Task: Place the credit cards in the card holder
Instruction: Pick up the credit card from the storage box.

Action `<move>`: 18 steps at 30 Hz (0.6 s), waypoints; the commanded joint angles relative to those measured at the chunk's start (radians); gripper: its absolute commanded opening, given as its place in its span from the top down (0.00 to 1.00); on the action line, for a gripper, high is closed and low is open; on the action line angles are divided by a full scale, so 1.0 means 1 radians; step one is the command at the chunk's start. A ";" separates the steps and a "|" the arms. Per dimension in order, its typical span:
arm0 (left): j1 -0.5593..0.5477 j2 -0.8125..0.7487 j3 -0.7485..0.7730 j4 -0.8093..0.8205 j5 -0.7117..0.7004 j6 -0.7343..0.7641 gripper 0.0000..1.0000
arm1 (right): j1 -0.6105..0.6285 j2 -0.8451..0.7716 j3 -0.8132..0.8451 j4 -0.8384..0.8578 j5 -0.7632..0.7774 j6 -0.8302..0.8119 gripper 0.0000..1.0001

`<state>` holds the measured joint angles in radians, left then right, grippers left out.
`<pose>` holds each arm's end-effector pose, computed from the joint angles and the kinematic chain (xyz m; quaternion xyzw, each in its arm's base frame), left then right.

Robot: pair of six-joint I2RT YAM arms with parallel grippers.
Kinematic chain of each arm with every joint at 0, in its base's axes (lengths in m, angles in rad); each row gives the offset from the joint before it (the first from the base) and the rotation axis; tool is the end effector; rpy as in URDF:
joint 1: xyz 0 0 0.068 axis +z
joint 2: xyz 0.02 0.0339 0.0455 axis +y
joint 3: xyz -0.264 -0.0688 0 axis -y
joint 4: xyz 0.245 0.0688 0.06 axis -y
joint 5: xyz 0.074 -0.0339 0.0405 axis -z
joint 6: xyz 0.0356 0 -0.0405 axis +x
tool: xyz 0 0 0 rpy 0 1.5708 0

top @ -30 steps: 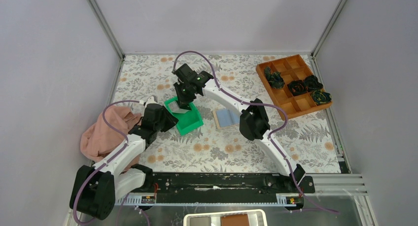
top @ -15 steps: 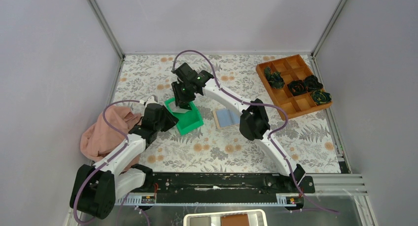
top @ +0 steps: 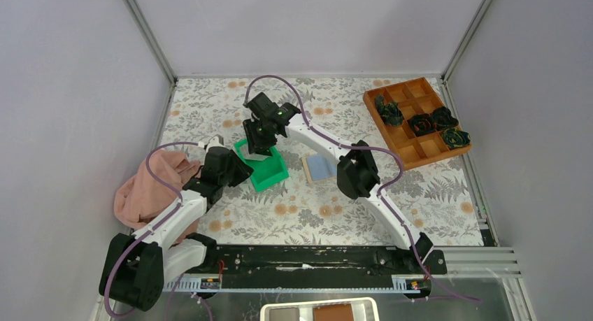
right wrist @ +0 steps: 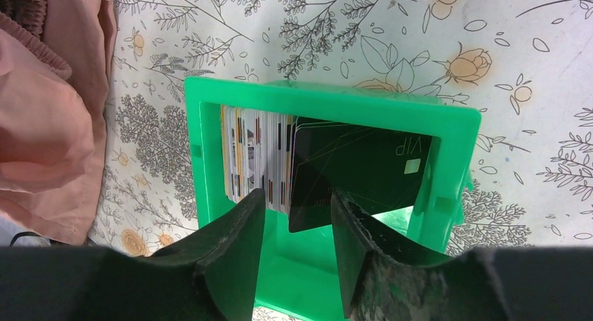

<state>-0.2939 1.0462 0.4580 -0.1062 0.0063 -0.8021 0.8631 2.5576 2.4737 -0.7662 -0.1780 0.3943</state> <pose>0.2001 -0.0608 0.1858 -0.2263 0.8768 -0.2235 0.3607 0.3601 0.4307 0.2164 -0.2470 0.8993 0.2738 0.2351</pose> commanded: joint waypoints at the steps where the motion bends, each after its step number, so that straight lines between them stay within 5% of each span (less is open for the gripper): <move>1: -0.006 0.009 -0.002 0.032 0.027 0.019 0.69 | 0.002 0.009 0.039 0.018 -0.029 0.010 0.53; 10: -0.007 0.018 0.001 0.036 0.032 0.025 0.69 | 0.002 -0.020 0.025 0.043 -0.070 0.040 0.68; 18: -0.006 0.038 0.020 0.042 0.039 0.032 0.69 | 0.002 -0.035 0.042 0.039 -0.089 0.055 0.71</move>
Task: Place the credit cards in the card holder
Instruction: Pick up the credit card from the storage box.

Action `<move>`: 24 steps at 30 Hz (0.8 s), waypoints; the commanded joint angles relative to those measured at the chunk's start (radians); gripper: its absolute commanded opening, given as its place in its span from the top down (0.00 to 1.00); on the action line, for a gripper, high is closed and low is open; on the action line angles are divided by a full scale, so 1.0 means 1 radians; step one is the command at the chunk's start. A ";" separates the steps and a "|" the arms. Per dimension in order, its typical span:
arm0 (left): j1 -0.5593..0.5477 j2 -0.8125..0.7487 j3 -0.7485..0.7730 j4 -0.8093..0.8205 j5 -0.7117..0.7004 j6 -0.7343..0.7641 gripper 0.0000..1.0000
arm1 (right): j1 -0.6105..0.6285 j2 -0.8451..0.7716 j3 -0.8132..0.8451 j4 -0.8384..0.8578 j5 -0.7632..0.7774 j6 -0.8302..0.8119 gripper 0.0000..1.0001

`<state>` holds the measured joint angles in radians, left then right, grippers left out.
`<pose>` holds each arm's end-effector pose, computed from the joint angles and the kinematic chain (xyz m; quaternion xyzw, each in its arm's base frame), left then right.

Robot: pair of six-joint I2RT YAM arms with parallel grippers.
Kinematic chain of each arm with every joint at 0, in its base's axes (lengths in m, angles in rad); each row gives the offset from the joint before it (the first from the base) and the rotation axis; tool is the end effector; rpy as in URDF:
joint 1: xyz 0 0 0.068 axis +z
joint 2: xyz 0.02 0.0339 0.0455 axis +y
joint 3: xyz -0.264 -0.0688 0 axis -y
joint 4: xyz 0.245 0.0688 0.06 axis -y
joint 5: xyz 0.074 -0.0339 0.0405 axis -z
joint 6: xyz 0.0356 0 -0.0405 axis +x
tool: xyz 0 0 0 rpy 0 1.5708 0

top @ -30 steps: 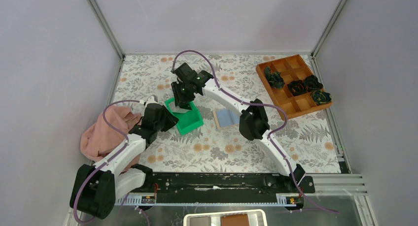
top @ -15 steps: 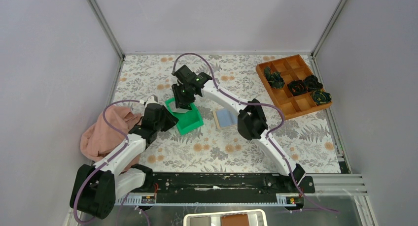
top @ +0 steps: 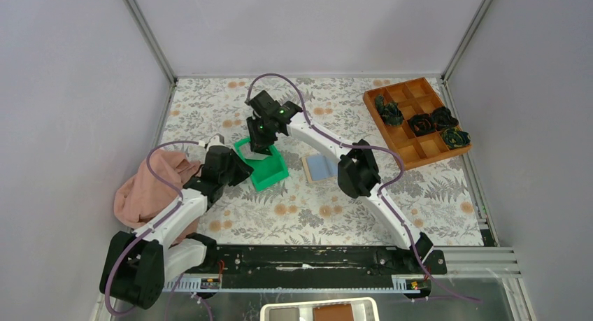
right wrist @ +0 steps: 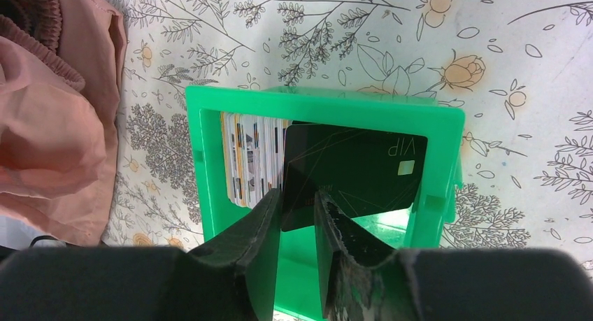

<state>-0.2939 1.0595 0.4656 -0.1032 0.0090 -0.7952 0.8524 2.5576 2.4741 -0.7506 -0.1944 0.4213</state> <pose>0.2023 -0.0616 0.1860 -0.2229 0.8782 -0.2227 0.3598 0.3651 0.4281 0.2177 -0.2327 0.8996 0.2859 0.2343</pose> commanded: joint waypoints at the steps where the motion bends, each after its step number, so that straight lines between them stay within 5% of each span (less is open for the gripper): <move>1: -0.006 0.025 0.015 0.039 0.037 0.026 0.69 | 0.012 -0.036 0.045 0.023 -0.071 0.027 0.71; 24: -0.007 0.046 0.027 0.050 0.046 0.034 0.70 | 0.009 -0.085 0.033 -0.008 0.039 -0.033 0.81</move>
<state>-0.2939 1.0863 0.4831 -0.0990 0.0109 -0.7856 0.8505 2.5549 2.4836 -0.7513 -0.1726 0.4114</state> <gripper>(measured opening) 0.304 0.222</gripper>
